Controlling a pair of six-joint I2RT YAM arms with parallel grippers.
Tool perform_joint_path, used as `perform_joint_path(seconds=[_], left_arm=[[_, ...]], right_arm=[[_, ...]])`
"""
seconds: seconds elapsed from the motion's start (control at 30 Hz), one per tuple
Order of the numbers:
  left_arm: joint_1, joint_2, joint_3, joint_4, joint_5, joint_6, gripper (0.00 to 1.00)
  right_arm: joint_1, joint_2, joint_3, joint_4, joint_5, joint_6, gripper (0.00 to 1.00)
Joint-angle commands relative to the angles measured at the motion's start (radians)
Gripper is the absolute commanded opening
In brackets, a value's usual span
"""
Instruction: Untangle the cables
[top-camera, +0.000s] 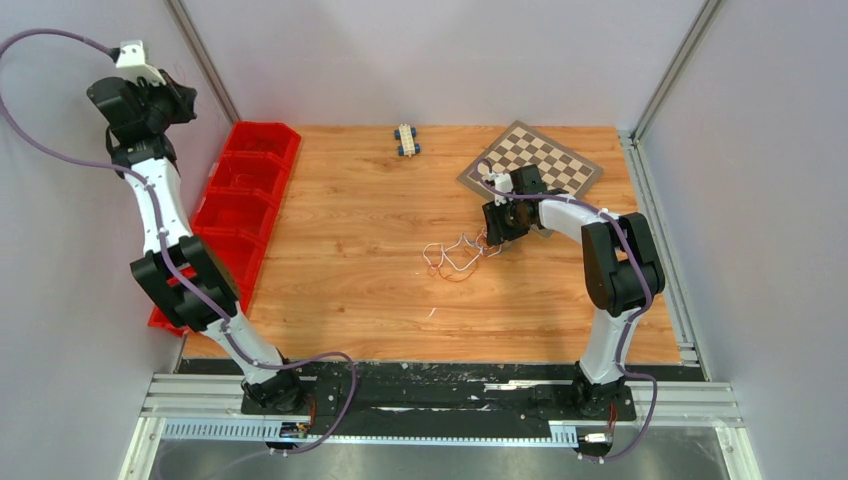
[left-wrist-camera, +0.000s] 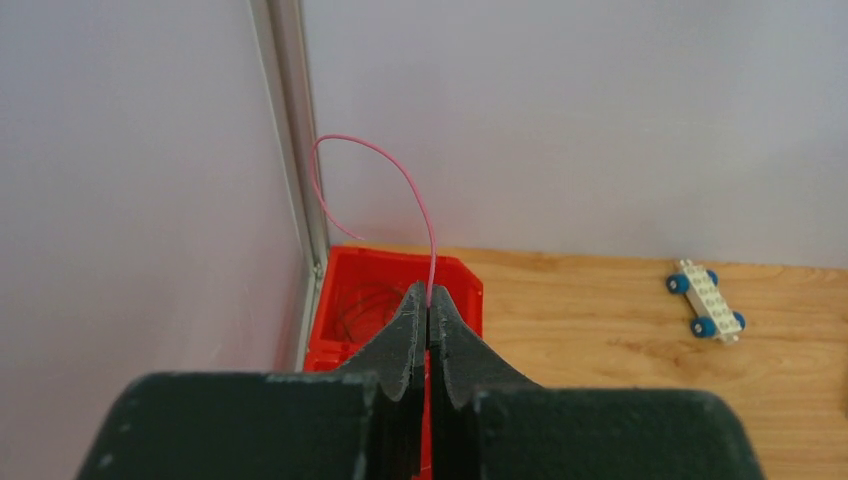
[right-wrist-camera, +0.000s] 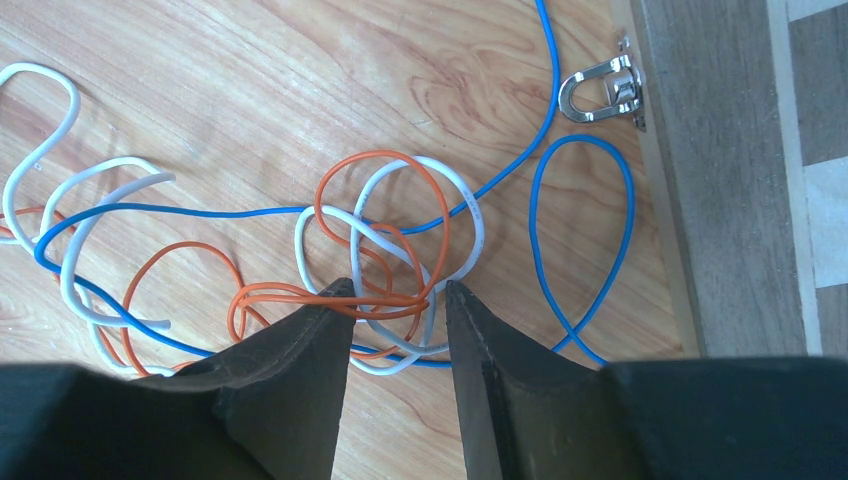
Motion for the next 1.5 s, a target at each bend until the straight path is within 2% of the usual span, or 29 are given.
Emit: perform_joint_path(seconds=[0.0,0.23,0.47,0.63,1.2,1.23,1.33,1.47], left_arm=[[-0.007,0.062,-0.035,0.026,0.016,0.048,0.00],[-0.029,0.195,-0.030,0.015,-0.002,0.164,0.00],[-0.033,0.310,0.025,-0.126,0.011,0.319,0.00],[-0.036,0.351,0.051,-0.292,0.041,0.430,0.00],[-0.093,0.524,0.255,-0.599,-0.175,0.594,0.03],[-0.094,0.529,0.262,-0.606,-0.186,0.598,0.06],[-0.102,0.528,0.287,-0.636,-0.193,0.599,0.28],[-0.108,0.503,0.296,-0.667,-0.193,0.601,0.46]], right_arm=[[0.003,0.044,-0.003,-0.017,0.009,0.004,0.43],[0.004,0.045,-0.023,-0.025,0.018,-0.001,0.43],[0.005,0.049,-0.038,-0.034,0.038,-0.012,0.43],[0.005,0.058,-0.041,-0.035,0.040,-0.011,0.43],[0.005,0.078,-0.039,-0.036,0.032,-0.007,0.44],[0.005,0.078,-0.039,-0.037,0.032,-0.008,0.44],[0.005,0.076,-0.036,-0.037,0.029,-0.010,0.44],[0.001,0.069,-0.033,-0.038,0.027,-0.014,0.44]])
